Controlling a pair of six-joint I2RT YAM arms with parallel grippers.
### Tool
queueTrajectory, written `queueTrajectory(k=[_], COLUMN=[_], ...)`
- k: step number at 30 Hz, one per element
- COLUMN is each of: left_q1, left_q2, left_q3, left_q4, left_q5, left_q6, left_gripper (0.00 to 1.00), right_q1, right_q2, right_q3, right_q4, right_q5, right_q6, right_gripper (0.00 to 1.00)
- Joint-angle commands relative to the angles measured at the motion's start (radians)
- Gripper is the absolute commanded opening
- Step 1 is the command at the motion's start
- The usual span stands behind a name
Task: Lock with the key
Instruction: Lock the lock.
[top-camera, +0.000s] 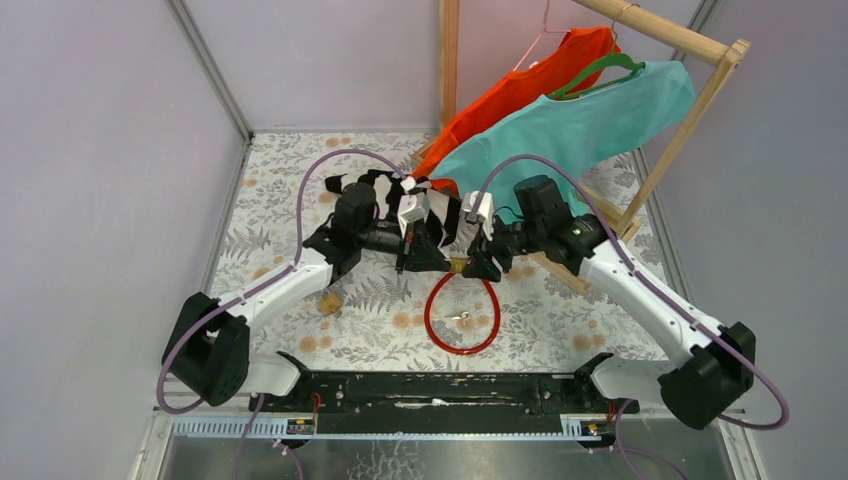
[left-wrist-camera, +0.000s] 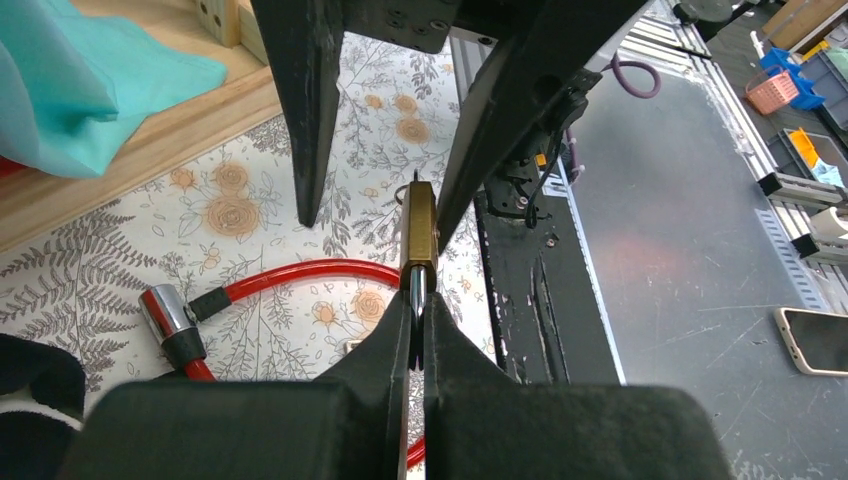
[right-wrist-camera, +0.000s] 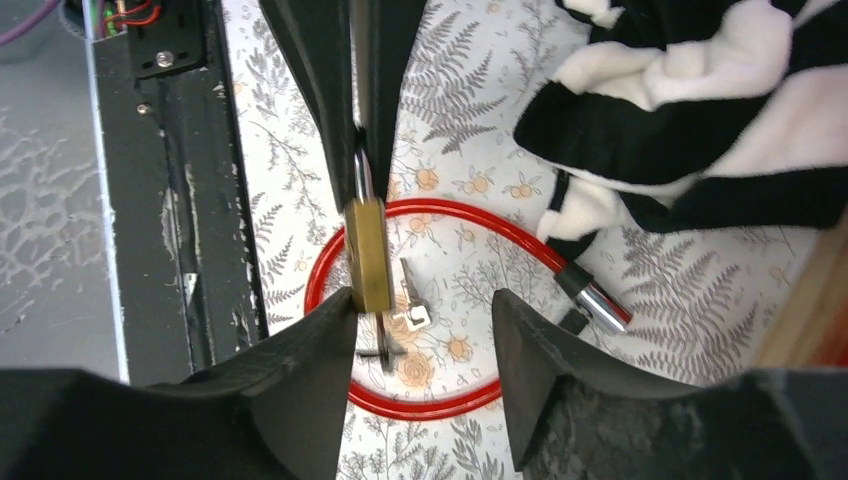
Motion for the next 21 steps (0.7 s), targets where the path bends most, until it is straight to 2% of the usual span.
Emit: queueTrajectory(k=[1, 5, 13, 18, 21], left_q1=[0.025, 0.03, 0.028, 0.028, 0.029], left_q2=[-0.051, -0.059, -0.058, -0.056, -0.056], left_q3=[0.004, 0.005, -0.001, -0.003, -0.006], left_q4=[0.003, -0.038, -0.04, -0.039, -0.04], left_q5=[0.073, 0.071, 0.063, 0.06, 0.058], left_q6=[0.011, 0.055, 0.061, 0.059, 0.061], left_gripper=[0.0, 0.0, 0.0, 0.0, 0.0], right_q1=[-0.031, -0.036, -0.035, -0.035, -0.033], right_q2=[-0.099, -0.118, -0.058, -0.031, -0.033], right_q3=[-0.054, -0.058, 0.017, 0.036, 0.041], right_q4=[0.086, 0.069, 0.0, -0.022, -0.018], right_q5=[0.073, 0.074, -0.042, -0.076, -0.075], right_q6=[-0.005, -0.009, -0.021, -0.022, -0.019], right_gripper=[0.6, 0.62, 0.57, 0.49, 0.34])
